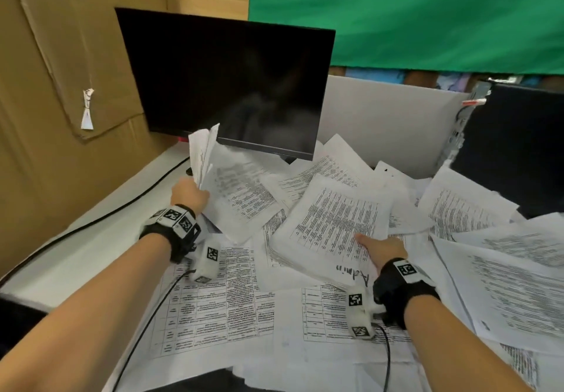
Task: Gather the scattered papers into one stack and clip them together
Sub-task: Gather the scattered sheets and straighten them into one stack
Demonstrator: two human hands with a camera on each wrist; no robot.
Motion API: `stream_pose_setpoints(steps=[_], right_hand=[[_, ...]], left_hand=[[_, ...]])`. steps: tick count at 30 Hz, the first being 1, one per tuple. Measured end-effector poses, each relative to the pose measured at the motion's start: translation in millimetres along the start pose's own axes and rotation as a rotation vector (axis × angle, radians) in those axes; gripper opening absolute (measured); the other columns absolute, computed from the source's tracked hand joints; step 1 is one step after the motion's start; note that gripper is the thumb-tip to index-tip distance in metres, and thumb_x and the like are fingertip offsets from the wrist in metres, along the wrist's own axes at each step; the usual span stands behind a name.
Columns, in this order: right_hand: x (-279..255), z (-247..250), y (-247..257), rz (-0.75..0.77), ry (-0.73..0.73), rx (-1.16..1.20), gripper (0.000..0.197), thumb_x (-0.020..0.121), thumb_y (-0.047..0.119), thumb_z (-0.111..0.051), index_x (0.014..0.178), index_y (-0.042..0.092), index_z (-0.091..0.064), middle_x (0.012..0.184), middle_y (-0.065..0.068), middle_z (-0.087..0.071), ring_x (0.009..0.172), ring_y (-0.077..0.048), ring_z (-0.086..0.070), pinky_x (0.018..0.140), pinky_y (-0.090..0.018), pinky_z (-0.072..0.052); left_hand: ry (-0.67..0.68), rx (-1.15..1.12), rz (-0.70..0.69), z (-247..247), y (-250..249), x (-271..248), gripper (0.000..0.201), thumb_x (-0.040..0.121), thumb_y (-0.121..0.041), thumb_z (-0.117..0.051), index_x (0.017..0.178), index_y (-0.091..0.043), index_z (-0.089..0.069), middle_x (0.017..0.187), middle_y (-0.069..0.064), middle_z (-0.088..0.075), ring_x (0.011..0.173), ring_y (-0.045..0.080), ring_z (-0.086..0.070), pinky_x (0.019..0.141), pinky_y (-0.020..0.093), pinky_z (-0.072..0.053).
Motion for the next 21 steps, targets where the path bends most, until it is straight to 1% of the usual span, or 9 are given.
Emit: stream_pose_setpoints(steps=[5, 9, 11, 13, 14, 16, 18, 19, 21], right_hand=[[-4, 0, 3, 0.002, 0.005, -0.016, 0.068, 0.075, 0.044, -0.079, 0.123, -0.002, -0.06, 0.122, -0.019, -0.065, 0.107, -0.035, -0.064, 0.092, -0.04, -0.053], [-8, 3, 4, 0.006, 0.0, 0.004, 0.061, 0.077, 0.041, -0.079, 0.118, -0.001, -0.063, 0.118, -0.019, -0.067, 0.104, -0.035, -0.065, 0.087, -0.036, -0.053], [-7, 1, 4, 0.003, 0.027, 0.045, 0.056, 0.075, 0.04, -0.08, 0.113, 0.001, -0.065, 0.114, -0.016, -0.068, 0.102, -0.034, -0.065, 0.088, -0.037, -0.053], [-3, 0, 3, -0.033, 0.088, 0.139, 0.053, 0.072, 0.04, -0.083, 0.107, 0.003, -0.065, 0.116, -0.017, -0.067, 0.103, -0.035, -0.064, 0.094, -0.042, -0.052], [-1, 2, 4, -0.053, 0.1, 0.184, 0.058, 0.073, 0.04, -0.082, 0.11, 0.0, -0.063, 0.121, -0.02, -0.065, 0.107, -0.035, -0.063, 0.097, -0.044, -0.051], [-1, 19, 17, -0.042, 0.059, 0.175, 0.083, 0.075, 0.049, -0.078, 0.13, -0.006, -0.051, 0.133, -0.023, -0.056, 0.117, -0.037, -0.057, 0.101, -0.045, -0.048], [-10, 46, 48, 0.06, -0.04, 0.074, 0.112, 0.062, 0.069, -0.075, 0.142, 0.001, -0.039, 0.143, -0.02, -0.048, 0.125, -0.038, -0.051, 0.105, -0.048, -0.044], [-19, 51, 65, 0.123, -0.006, 0.066, 0.118, 0.055, 0.076, -0.073, 0.144, 0.007, -0.038, 0.145, -0.016, -0.046, 0.127, -0.035, -0.05, 0.106, -0.048, -0.042], [-56, 33, 94, 0.15, 0.328, 0.148, 0.112, 0.047, 0.081, -0.073, 0.134, 0.015, -0.048, 0.139, -0.012, -0.05, 0.12, -0.03, -0.057, 0.105, -0.047, -0.045]], left_hand=[[-0.251, 0.136, -0.391, 44, -56, -41, 0.013, 0.091, -0.008, -0.048, 0.1, -0.005, -0.056, 0.087, 0.019, -0.061, 0.08, 0.039, -0.059, 0.064, 0.038, -0.046], [-0.437, 0.218, -0.667, 93, -125, -94, 0.014, 0.085, 0.002, -0.045, 0.097, -0.002, -0.052, 0.068, 0.013, -0.047, 0.061, 0.037, -0.052, 0.054, 0.037, -0.035], [-0.533, 0.173, -0.809, 121, -161, -121, 0.014, 0.082, 0.002, -0.044, 0.093, 0.0, -0.052, 0.067, 0.02, -0.052, 0.061, 0.043, -0.055, 0.052, 0.041, -0.037], [-0.584, 0.015, -0.905, 147, -185, -135, 0.016, 0.082, -0.005, -0.044, 0.094, 0.0, -0.054, 0.073, 0.021, -0.057, 0.064, 0.041, -0.055, 0.053, 0.037, -0.038], [-0.601, -0.115, -0.918, 159, -192, -137, 0.018, 0.085, -0.007, -0.046, 0.097, 0.0, -0.057, 0.076, 0.017, -0.059, 0.067, 0.035, -0.055, 0.057, 0.031, -0.038], [-0.612, -0.385, -0.891, 177, -197, -138, 0.021, 0.087, -0.008, -0.051, 0.102, 0.003, -0.061, 0.083, 0.003, -0.059, 0.072, 0.007, -0.052, 0.062, 0.011, -0.036], [-0.554, -0.595, -0.803, 173, -189, -125, 0.024, 0.088, -0.009, -0.053, 0.107, 0.0, -0.064, 0.094, -0.005, -0.062, 0.082, -0.005, -0.054, 0.07, 0.003, -0.039], [-0.504, -0.703, -0.723, 164, -179, -113, 0.026, 0.087, -0.011, -0.055, 0.11, -0.004, -0.064, 0.099, -0.006, -0.064, 0.088, -0.003, -0.058, 0.076, 0.008, -0.045], [-0.402, -0.925, -0.524, 131, -152, -89, 0.03, 0.081, -0.016, -0.059, 0.11, -0.012, -0.064, 0.108, 0.003, -0.068, 0.1, 0.013, -0.064, 0.089, 0.031, -0.054]])
Point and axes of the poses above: each hand's wrist, its own x-axis towards the middle knuckle, its own z-axis out of the back of the hand, y = z × x, the point moved 8 cm from there along x, towards the middle knuckle
